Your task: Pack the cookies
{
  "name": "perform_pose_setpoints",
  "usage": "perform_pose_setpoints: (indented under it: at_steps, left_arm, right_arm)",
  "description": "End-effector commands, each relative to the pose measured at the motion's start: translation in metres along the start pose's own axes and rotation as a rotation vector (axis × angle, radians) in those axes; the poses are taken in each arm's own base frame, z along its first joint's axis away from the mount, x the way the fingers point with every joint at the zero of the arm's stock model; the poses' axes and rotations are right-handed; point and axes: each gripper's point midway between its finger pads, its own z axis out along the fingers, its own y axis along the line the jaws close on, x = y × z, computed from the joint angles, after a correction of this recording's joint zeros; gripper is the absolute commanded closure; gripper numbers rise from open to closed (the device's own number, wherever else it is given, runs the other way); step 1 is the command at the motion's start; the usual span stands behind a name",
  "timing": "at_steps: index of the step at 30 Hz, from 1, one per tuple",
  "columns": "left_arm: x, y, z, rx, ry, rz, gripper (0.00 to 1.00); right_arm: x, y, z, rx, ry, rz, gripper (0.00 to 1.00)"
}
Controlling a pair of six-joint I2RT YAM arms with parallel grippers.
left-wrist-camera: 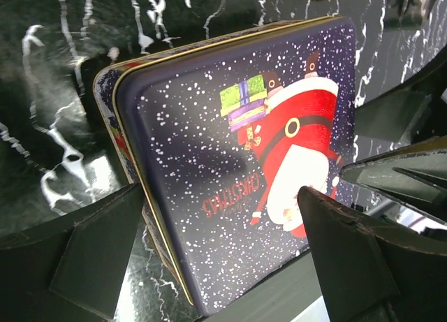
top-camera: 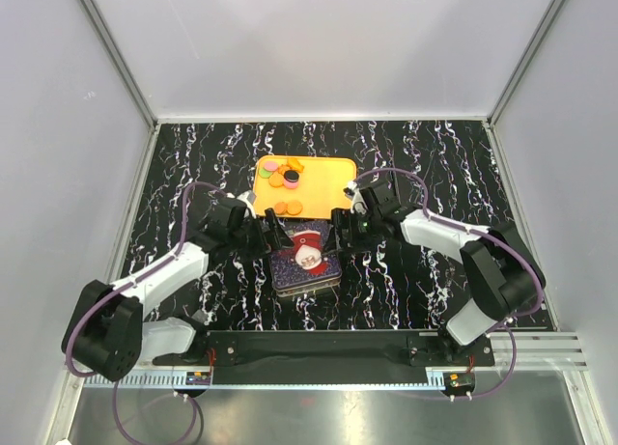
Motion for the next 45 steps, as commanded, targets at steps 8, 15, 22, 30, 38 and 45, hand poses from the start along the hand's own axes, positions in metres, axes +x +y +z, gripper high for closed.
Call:
perform_pose_setpoints:
  at_steps: [8, 15, 22, 30, 38, 45]
  left_arm:
    - [-0.018, -0.042, -0.001, 0.176, -0.025, 0.011, 0.13]
    - [-0.018, -0.046, -0.011, 0.163, -0.021, 0.039, 0.28]
    - [-0.003, -0.024, 0.0, 0.077, 0.025, 0.035, 0.27]
    - [0.0, -0.004, 0.0, -0.012, 0.013, 0.026, 0.22]
    - [-0.003, -0.003, 0.0, -0.023, 0.014, 0.024, 0.2]
    - [-0.006, -0.007, 0.0, -0.012, 0.012, 0.027, 0.2]
  right_arm:
    - [-0.023, 0.009, 0.013, -0.062, -0.037, -0.019, 0.25]
    - [-0.023, 0.01, 0.019, -0.089, -0.039, -0.007, 0.63]
    - [-0.014, -0.001, 0.027, -0.067, -0.027, 0.015, 0.65]
    - [-0.033, -0.014, -0.005, -0.003, -0.112, 0.048, 0.35]
    - [-0.049, 0.009, -0.061, -0.1, -0.234, 0.09, 0.66]
    - [-0.028, 0.052, -0.061, -0.397, -0.199, 0.13, 1.0]
